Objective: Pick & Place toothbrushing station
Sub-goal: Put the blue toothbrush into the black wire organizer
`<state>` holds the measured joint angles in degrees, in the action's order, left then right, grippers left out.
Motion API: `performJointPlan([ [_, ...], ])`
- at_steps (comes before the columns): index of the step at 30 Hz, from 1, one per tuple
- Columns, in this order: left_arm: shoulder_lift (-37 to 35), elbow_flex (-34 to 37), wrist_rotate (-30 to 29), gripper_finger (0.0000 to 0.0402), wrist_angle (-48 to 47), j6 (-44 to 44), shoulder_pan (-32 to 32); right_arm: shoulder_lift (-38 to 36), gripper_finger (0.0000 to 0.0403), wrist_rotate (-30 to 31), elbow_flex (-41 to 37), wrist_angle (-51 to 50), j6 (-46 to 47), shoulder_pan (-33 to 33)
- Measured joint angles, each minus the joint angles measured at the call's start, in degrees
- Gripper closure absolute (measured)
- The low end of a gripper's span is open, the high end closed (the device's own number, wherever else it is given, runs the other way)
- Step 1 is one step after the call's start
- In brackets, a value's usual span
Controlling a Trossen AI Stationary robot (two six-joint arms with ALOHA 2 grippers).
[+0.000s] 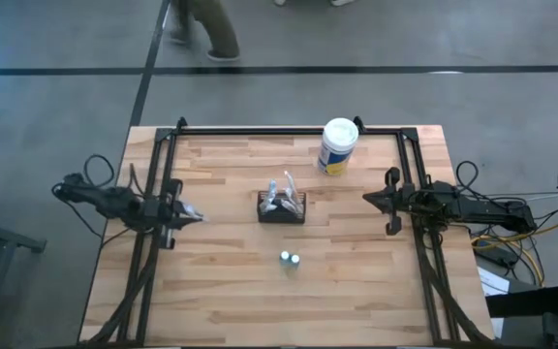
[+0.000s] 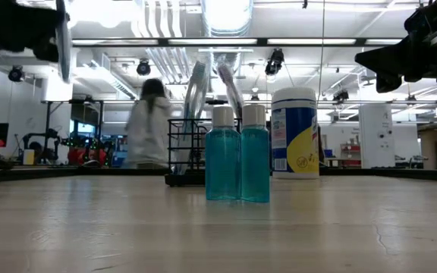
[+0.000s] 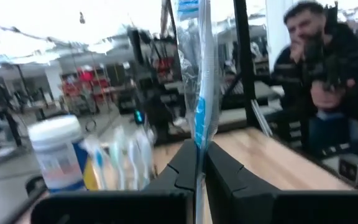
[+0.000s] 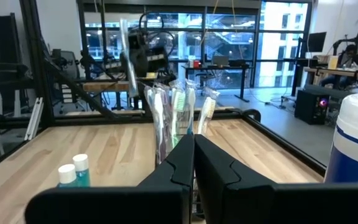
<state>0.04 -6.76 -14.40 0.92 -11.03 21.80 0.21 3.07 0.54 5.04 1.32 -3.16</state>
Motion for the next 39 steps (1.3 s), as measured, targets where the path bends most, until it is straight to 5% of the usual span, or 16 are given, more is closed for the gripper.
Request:
performJointPlan([
  [11,0.0,6.0,0.9,0.0389,1.9,2.2,-0.4,-0.1,0.0394,0.0,0.0,0.0,-0.4,0.0],
  [26,0.0,5.3,0.6,0.0389,2.5,3.3,-1.8,-0.1,0.0394,0.0,0.0,-0.1,-0.4,0.0],
  [33,6.2,-4.8,0.4,0.0389,8.1,2.5,-1.9,-0.1,0.0394,0.0,0.0,0.2,-0.7,0.0],
  [39,23.2,-19.1,-0.1,0.0389,9.2,-3.2,-1.9,-0.1,0.0394,0.0,0.0,2.3,-0.9,0.0],
])
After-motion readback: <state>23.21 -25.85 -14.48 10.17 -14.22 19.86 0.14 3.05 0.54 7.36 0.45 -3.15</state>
